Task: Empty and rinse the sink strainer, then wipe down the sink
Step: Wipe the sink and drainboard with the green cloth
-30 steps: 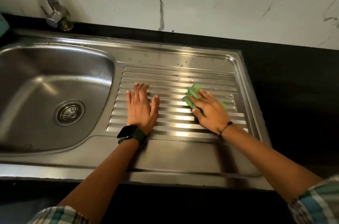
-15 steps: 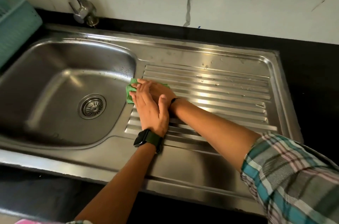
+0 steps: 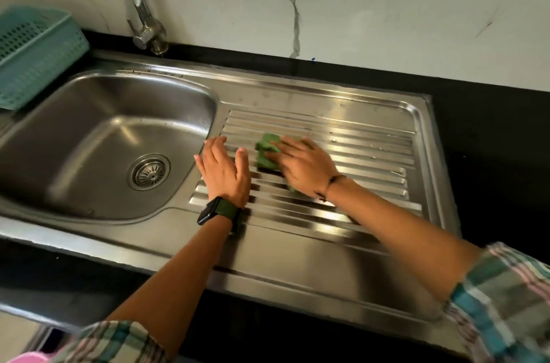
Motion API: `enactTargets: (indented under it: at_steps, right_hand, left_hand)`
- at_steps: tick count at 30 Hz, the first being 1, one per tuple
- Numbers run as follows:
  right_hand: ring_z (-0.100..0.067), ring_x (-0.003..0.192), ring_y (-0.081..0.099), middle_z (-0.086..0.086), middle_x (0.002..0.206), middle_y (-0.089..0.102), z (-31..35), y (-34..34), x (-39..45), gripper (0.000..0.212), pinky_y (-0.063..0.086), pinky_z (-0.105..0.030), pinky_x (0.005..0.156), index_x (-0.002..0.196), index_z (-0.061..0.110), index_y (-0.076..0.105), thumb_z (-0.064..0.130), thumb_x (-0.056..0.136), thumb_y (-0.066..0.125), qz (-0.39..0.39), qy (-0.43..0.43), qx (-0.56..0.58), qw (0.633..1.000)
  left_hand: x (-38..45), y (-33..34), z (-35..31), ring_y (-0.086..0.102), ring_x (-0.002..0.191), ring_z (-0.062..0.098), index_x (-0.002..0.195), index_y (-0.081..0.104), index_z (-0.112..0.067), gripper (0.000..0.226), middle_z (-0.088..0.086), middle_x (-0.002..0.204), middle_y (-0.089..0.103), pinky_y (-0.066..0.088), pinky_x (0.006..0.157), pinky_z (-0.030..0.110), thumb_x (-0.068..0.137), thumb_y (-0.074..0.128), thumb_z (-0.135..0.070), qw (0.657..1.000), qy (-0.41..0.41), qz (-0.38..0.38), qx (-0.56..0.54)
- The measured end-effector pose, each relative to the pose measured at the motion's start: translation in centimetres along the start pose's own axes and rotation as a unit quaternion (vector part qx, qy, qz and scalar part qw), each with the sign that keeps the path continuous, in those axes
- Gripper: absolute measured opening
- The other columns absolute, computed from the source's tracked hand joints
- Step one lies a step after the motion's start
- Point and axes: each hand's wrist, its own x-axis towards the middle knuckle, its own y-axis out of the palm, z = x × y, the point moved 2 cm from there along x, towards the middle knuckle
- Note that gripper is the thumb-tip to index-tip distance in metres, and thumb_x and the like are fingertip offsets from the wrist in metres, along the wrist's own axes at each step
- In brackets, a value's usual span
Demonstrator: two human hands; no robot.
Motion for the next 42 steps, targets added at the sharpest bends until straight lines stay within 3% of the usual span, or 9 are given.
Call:
enactTargets:
  at_steps: [3, 7, 10, 15, 19, 25, 32, 36, 42]
  right_hand:
    - [-0.029, 0.138, 0.032, -0.005, 0.144, 0.044, -4.6, -0.8, -7.8, 0.042, 0.023, -0.048, 0.112, 0.132, 0.022, 0.049, 0.015, 0.09, 0.046, -0.018, 0.078, -0.004, 0.997]
    - [-0.021, 0.143, 0.021, -0.003, 0.151, 0.032, -7.2, -1.4, -14.9, 0.048, 0.012, -0.038, 0.117, 0.139, 0.025, 0.037, 0.017, 0.092, 0.042, 0.018, 0.218, -0.015, 0.976]
    - [-0.022, 0.142, 0.022, -0.006, 0.15, 0.033, -6.8, -1.4, -16.8, 0.048, 0.013, -0.034, 0.118, 0.141, 0.02, 0.034, 0.022, 0.093, 0.039, 0.001, 0.305, -0.03, 0.952]
    - [-0.032, 0.137, 0.032, -0.018, 0.143, 0.041, -5.1, -0.6, -15.6, 0.044, 0.018, -0.041, 0.117, 0.133, 0.009, 0.047, 0.016, 0.09, 0.047, -0.084, 0.416, 0.021, 0.905]
    - [-0.031, 0.139, 0.028, -0.016, 0.145, 0.04, -4.9, -0.2, -15.0, 0.043, 0.016, -0.043, 0.117, 0.135, 0.012, 0.045, 0.024, 0.093, 0.043, -0.093, 0.439, 0.024, 0.894]
    - [-0.027, 0.145, 0.003, -0.011, 0.157, 0.009, -6.4, 0.1, -12.8, 0.055, 0.0, -0.044, 0.117, 0.147, 0.017, 0.012, 0.04, 0.097, 0.017, -0.008, 0.464, 0.002, 0.886]
    - [-0.029, 0.145, -0.005, -0.015, 0.157, -0.002, -11.7, 0.2, -7.4, 0.075, 0.002, -0.043, 0.118, 0.147, 0.012, -0.001, 0.06, 0.091, 0.012, 0.037, 0.459, 0.007, 0.887]
    - [-0.027, 0.145, -0.005, -0.013, 0.157, -0.002, -13.7, -0.3, -6.1, 0.074, 0.002, -0.042, 0.119, 0.147, 0.012, 0.0, 0.059, 0.091, 0.011, 0.043, 0.456, 0.021, 0.889]
    - [-0.024, 0.145, 0.006, -0.011, 0.157, 0.01, -10.4, -0.5, -8.7, 0.064, 0.004, -0.037, 0.119, 0.147, 0.014, 0.01, 0.051, 0.095, 0.013, 0.028, 0.442, 0.03, 0.896]
  left_hand:
    - [-0.3, 0.1, -0.3, 0.034, 0.132, 0.029, 0.126, 0.042, -0.006, 0.076, 0.014, 0.134, 0.045, 0.003, 0.117, 0.048, 0.078, 0.013, -0.057, 0.998, 0.046, 0.039, 0.003]
    - [-0.5, 1.0, -1.2, 0.023, 0.139, 0.025, 0.129, 0.04, -0.01, 0.076, 0.012, 0.143, 0.036, -0.001, 0.118, 0.045, 0.079, 0.011, -0.058, 0.983, 0.141, 0.11, 0.045]
    - [-0.5, 1.6, -2.0, 0.02, 0.141, 0.023, 0.13, 0.04, -0.012, 0.076, 0.011, 0.145, 0.035, 0.0, 0.118, 0.045, 0.077, 0.012, -0.058, 0.965, 0.192, 0.165, 0.07]
    - [0.0, 2.7, -3.4, 0.015, 0.143, 0.022, 0.134, 0.037, -0.014, 0.071, 0.01, 0.148, 0.031, -0.005, 0.117, 0.04, 0.081, 0.016, -0.056, 0.942, 0.238, 0.22, 0.081]
    - [-1.2, 5.6, -6.1, 0.01, 0.144, 0.019, 0.136, 0.034, -0.015, 0.075, 0.008, 0.151, 0.026, -0.01, 0.115, 0.037, 0.079, 0.011, -0.059, 0.904, 0.305, 0.291, 0.069]
    - [-1.9, 10.1, -9.3, 0.003, 0.145, 0.019, 0.139, 0.026, -0.017, 0.067, 0.007, 0.154, 0.017, -0.015, 0.113, 0.039, 0.084, 0.017, -0.055, 0.866, 0.373, 0.312, 0.117]
    - [-1.7, 11.4, -8.8, 0.002, 0.145, 0.021, 0.14, 0.025, -0.014, 0.081, 0.01, 0.155, 0.016, -0.013, 0.113, 0.041, 0.079, 0.004, -0.062, 0.875, 0.366, 0.283, 0.141]
    - [-1.6, 11.0, -9.0, 0.006, 0.144, 0.021, 0.139, 0.027, -0.013, 0.08, 0.011, 0.153, 0.02, -0.011, 0.114, 0.04, 0.079, 0.005, -0.061, 0.886, 0.353, 0.278, 0.117]
    - [-1.0, 10.0, -8.9, 0.008, 0.144, 0.02, 0.139, 0.028, -0.014, 0.071, 0.01, 0.152, 0.022, -0.01, 0.115, 0.039, 0.082, 0.013, -0.054, 0.899, 0.322, 0.286, 0.082]
